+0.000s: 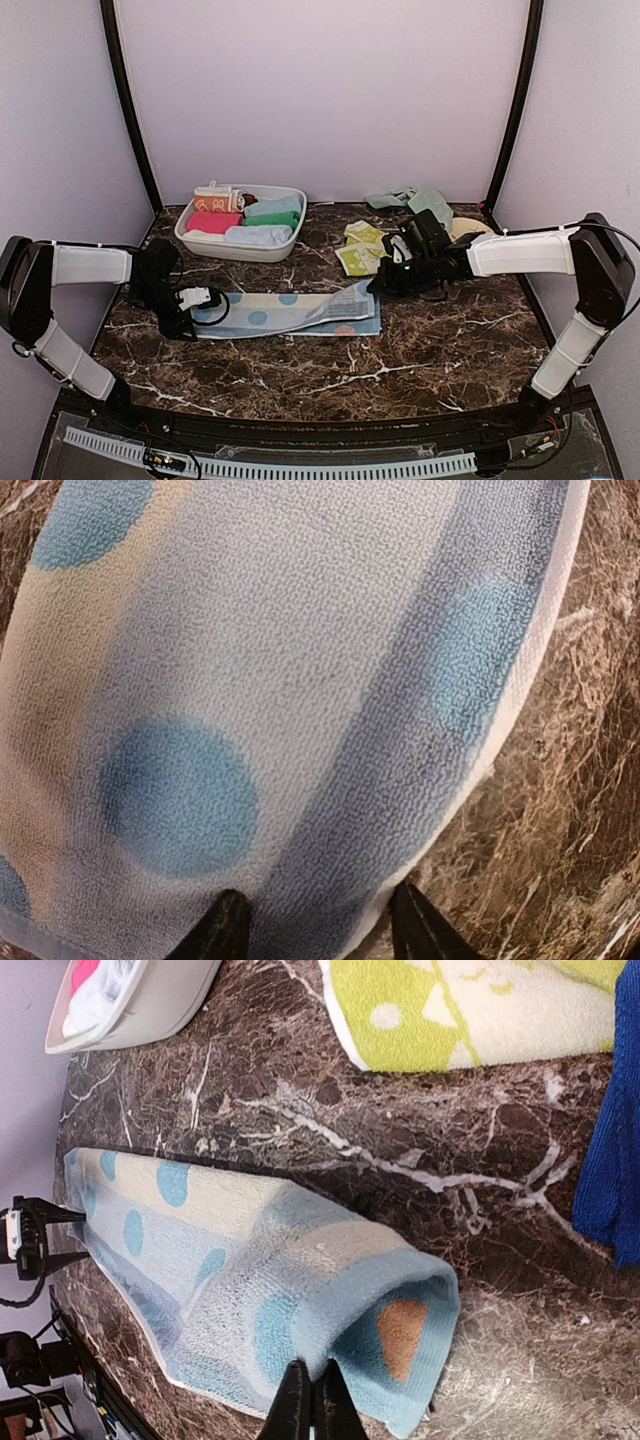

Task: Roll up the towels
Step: Smooth out the towel at the center of the board.

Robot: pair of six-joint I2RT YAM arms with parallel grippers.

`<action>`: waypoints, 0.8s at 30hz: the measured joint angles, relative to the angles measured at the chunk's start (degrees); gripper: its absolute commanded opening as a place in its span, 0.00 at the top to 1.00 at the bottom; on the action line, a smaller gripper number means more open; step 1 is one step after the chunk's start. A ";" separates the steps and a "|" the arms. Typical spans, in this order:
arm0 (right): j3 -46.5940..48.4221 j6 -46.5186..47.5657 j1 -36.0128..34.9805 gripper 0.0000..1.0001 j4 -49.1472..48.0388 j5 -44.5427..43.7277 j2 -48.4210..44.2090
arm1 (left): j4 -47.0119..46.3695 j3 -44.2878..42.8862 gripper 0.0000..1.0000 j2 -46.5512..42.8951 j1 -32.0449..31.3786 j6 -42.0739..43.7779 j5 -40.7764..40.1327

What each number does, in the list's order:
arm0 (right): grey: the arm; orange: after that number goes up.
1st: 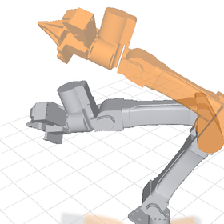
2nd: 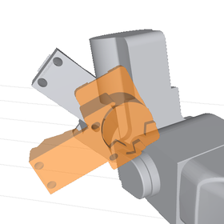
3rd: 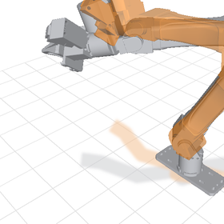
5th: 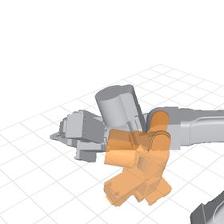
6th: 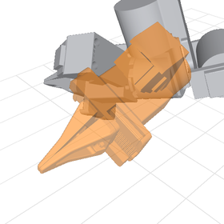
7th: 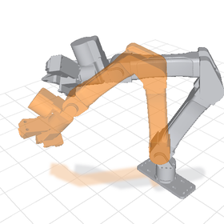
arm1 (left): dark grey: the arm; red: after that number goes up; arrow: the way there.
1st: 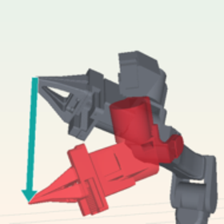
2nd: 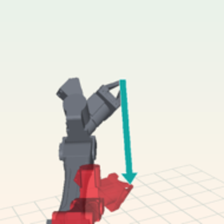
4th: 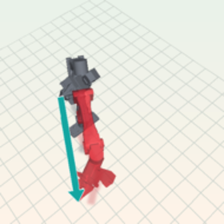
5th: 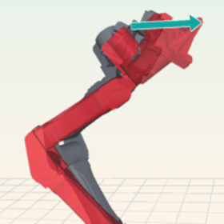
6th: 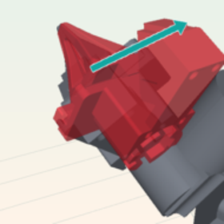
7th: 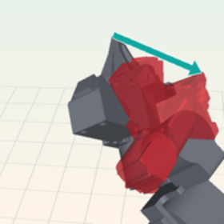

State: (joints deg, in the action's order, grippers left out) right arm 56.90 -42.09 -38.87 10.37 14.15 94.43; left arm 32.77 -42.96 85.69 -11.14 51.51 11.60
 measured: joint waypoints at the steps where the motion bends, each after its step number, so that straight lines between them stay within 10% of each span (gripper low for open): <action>1: 0.42 0.00 0.33 1.00 0.02 0.15 0.24 | -0.57 0.17 0.50 -0.04 -0.02 0.28 -0.28; 24: -0.22 4.31 1.49 1.00 1.79 -5.27 6.03 | 2.64 -2.43 0.39 -0.50 0.02 -0.09 -2.80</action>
State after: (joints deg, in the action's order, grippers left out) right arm 56.69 -37.78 -37.39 12.16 8.88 100.47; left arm 35.42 -45.39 85.19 -11.11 51.42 8.80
